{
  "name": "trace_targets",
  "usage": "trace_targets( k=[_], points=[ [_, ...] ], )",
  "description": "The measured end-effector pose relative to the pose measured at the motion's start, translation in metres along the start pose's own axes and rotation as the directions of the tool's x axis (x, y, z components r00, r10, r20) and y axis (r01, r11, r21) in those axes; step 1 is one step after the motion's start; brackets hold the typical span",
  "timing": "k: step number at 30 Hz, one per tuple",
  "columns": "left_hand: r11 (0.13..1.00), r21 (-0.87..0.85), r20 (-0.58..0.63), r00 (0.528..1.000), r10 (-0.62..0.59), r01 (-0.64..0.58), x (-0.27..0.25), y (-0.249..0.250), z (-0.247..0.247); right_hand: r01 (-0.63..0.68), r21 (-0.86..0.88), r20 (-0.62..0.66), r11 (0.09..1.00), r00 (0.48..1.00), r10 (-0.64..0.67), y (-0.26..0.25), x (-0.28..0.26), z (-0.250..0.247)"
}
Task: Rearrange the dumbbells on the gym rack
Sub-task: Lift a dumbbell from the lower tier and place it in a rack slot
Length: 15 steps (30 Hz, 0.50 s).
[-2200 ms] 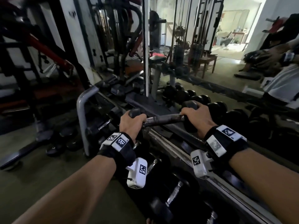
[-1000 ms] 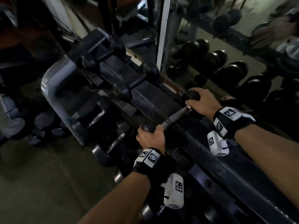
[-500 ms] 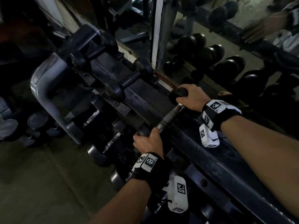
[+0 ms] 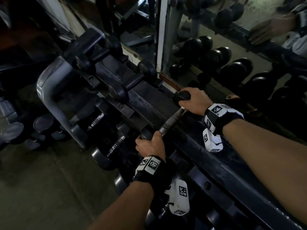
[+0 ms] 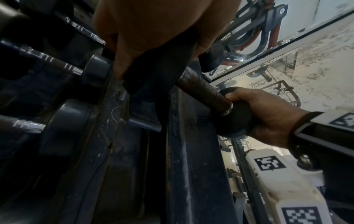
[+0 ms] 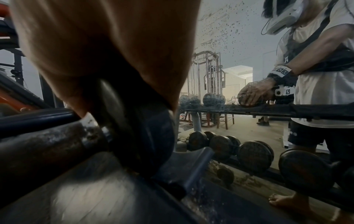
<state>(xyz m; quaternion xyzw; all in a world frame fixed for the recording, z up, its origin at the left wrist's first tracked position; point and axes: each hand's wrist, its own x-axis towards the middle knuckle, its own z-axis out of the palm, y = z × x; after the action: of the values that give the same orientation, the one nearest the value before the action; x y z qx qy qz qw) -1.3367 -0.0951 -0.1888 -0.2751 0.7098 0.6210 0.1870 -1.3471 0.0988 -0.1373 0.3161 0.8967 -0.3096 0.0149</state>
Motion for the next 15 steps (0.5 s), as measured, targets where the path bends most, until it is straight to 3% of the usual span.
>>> trace_targets(
  k=[7, 11, 15],
  points=[
    [0.985, 0.172, 0.141, 0.99, -0.005, -0.02, 0.004, 0.003, -0.016, -0.008, 0.021, -0.035, 1.0, 0.999, 0.009, 0.002, -0.005, 0.003],
    [0.925, 0.347, 0.222, 0.972, 0.084, -0.159, 0.02, 0.005, -0.029, -0.04, -0.008, -0.033, 0.999, 0.999, 0.039, 0.003, -0.02, 0.004],
    [0.884, 0.387, 0.257, 0.951, 0.169, -0.262, 0.029, 0.022, -0.055, -0.081, 0.0, -0.143, 0.997, 0.986, 0.08, 0.001, -0.046, 0.002]
  ],
)
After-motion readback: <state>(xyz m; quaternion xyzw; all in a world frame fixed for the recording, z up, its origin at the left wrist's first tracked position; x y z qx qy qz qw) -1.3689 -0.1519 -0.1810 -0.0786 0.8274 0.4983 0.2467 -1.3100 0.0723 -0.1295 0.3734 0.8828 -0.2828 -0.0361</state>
